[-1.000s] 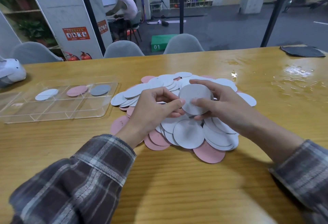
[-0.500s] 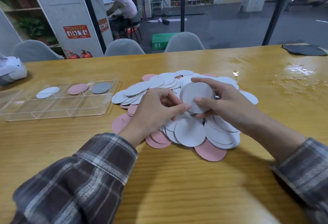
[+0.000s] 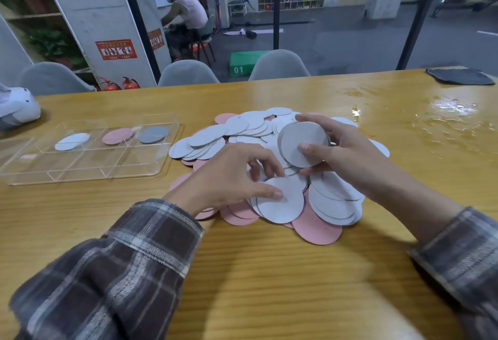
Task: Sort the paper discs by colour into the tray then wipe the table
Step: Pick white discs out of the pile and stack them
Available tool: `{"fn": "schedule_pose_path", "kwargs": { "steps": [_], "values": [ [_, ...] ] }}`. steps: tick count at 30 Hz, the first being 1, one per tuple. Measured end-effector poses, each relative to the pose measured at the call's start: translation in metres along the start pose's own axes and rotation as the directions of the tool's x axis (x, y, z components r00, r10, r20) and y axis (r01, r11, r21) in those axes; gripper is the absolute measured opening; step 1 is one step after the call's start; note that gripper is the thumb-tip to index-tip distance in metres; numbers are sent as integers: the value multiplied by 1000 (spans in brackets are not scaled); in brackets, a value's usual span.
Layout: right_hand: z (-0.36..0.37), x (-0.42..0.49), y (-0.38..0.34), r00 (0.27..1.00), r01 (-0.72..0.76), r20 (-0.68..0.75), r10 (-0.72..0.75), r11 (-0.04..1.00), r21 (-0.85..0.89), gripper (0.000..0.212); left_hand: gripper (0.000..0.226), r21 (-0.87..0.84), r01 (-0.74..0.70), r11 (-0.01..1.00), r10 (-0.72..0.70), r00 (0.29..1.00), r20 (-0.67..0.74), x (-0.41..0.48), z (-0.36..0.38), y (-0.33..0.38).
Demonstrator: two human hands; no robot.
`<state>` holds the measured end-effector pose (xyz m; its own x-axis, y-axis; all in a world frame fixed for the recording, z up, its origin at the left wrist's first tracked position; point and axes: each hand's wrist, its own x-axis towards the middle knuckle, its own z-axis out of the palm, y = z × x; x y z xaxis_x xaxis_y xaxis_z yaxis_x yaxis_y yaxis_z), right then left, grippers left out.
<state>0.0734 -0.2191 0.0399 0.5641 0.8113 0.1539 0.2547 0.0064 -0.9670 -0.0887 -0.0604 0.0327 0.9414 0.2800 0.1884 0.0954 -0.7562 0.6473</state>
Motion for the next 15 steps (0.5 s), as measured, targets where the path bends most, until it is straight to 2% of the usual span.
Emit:
{"fn": "schedule_pose_path", "kwargs": {
  "steps": [3,8,15],
  "values": [
    [0,0,1,1000,-12,2,12,1000,15,43,18,-174,49,984,-48,999,7,1,-8,1],
    [1,3,0,998,-64,37,59,986,151,41,15,-435,66,898,-129,985,-118,2,-14,-2],
    [2,5,-1,990,-139,47,132,966,217,28,15,-570,36,821,-186,960,-208,6,-2,1]
  ]
}}
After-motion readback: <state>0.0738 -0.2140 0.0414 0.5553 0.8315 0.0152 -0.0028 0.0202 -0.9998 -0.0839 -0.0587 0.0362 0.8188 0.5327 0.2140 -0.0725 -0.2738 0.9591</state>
